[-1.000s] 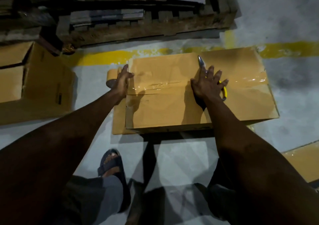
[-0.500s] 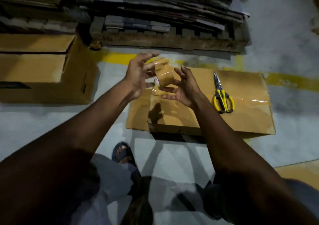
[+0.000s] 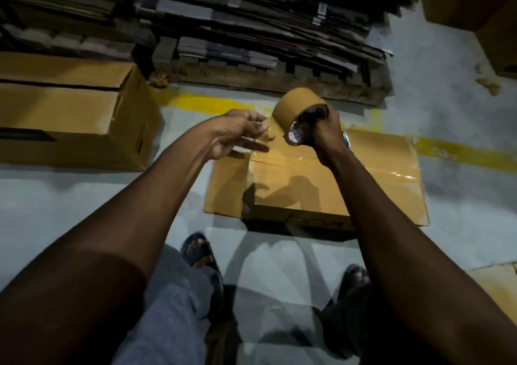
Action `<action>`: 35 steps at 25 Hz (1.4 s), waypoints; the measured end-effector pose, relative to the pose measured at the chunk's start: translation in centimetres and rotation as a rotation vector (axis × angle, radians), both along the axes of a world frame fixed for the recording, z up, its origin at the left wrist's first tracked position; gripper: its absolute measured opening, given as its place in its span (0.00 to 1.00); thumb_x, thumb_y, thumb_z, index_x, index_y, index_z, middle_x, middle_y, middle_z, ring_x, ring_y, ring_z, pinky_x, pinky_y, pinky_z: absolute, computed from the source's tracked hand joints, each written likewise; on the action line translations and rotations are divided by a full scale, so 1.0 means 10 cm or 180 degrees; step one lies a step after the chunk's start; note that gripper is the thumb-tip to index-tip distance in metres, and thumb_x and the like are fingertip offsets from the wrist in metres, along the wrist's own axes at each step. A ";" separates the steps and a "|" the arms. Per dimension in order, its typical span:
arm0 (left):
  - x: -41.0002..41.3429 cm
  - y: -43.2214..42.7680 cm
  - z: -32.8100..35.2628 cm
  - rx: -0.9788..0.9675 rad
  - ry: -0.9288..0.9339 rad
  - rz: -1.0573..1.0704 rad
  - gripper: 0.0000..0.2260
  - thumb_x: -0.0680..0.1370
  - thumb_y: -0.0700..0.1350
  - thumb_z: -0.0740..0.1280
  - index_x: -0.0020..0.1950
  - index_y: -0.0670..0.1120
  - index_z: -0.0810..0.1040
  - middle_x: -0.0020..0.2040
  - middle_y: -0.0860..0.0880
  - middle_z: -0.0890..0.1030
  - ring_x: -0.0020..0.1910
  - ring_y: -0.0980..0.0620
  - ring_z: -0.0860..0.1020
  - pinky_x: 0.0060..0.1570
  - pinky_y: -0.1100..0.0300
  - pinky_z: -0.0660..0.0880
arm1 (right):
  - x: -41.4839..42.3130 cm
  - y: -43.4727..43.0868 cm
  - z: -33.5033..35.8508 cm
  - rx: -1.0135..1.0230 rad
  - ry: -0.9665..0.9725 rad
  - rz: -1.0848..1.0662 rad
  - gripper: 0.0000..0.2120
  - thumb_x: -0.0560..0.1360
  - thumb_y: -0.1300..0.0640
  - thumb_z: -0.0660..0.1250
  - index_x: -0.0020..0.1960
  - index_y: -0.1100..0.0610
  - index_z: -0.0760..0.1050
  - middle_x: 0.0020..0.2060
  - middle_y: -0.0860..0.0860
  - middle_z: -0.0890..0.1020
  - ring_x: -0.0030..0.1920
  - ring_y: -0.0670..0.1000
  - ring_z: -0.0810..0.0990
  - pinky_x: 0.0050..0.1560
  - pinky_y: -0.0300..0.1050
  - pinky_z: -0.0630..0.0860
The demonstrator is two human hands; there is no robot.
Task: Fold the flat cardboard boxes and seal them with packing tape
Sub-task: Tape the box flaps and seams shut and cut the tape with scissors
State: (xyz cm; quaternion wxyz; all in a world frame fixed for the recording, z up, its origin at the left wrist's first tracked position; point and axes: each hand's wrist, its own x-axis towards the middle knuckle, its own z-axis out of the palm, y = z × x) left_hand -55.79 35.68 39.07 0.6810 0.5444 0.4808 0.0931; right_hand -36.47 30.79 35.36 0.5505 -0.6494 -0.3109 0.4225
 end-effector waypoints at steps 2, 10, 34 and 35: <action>0.02 0.09 0.01 0.0119 0.0842 -0.0537 0.09 0.79 0.46 0.67 0.59 0.50 0.75 0.52 0.54 0.83 0.49 0.51 0.84 0.58 0.45 0.67 | 0.10 -0.01 -0.10 0.0295 -0.0737 0.0270 0.18 0.79 0.69 0.55 0.51 0.48 0.76 0.44 0.53 0.81 0.46 0.52 0.80 0.48 0.54 0.78; 0.16 0.30 -0.20 0.0187 0.1332 -0.0766 0.05 0.79 0.48 0.65 0.48 0.48 0.78 0.61 0.50 0.76 0.60 0.44 0.77 0.57 0.37 0.70 | 0.18 0.00 -0.40 0.0402 -0.1711 0.0229 0.18 0.71 0.72 0.60 0.59 0.62 0.74 0.49 0.53 0.79 0.49 0.54 0.77 0.44 0.49 0.74; 0.87 1.91 -1.72 0.2178 0.1338 -0.0761 0.04 0.77 0.37 0.66 0.46 0.45 0.79 0.34 0.49 0.74 0.30 0.58 0.69 0.30 0.67 0.68 | -0.38 0.56 -1.61 -0.0215 -0.0647 0.0311 0.24 0.68 0.39 0.72 0.36 0.61 0.73 0.30 0.58 0.80 0.32 0.57 0.80 0.37 0.59 0.78; 0.90 2.00 -1.77 0.2354 0.1407 -0.0856 0.04 0.77 0.36 0.67 0.49 0.42 0.80 0.36 0.47 0.75 0.31 0.60 0.69 0.29 0.69 0.68 | -0.41 0.61 -1.63 -0.0147 -0.0636 0.0265 0.25 0.70 0.39 0.70 0.36 0.63 0.73 0.30 0.59 0.79 0.32 0.57 0.79 0.36 0.60 0.77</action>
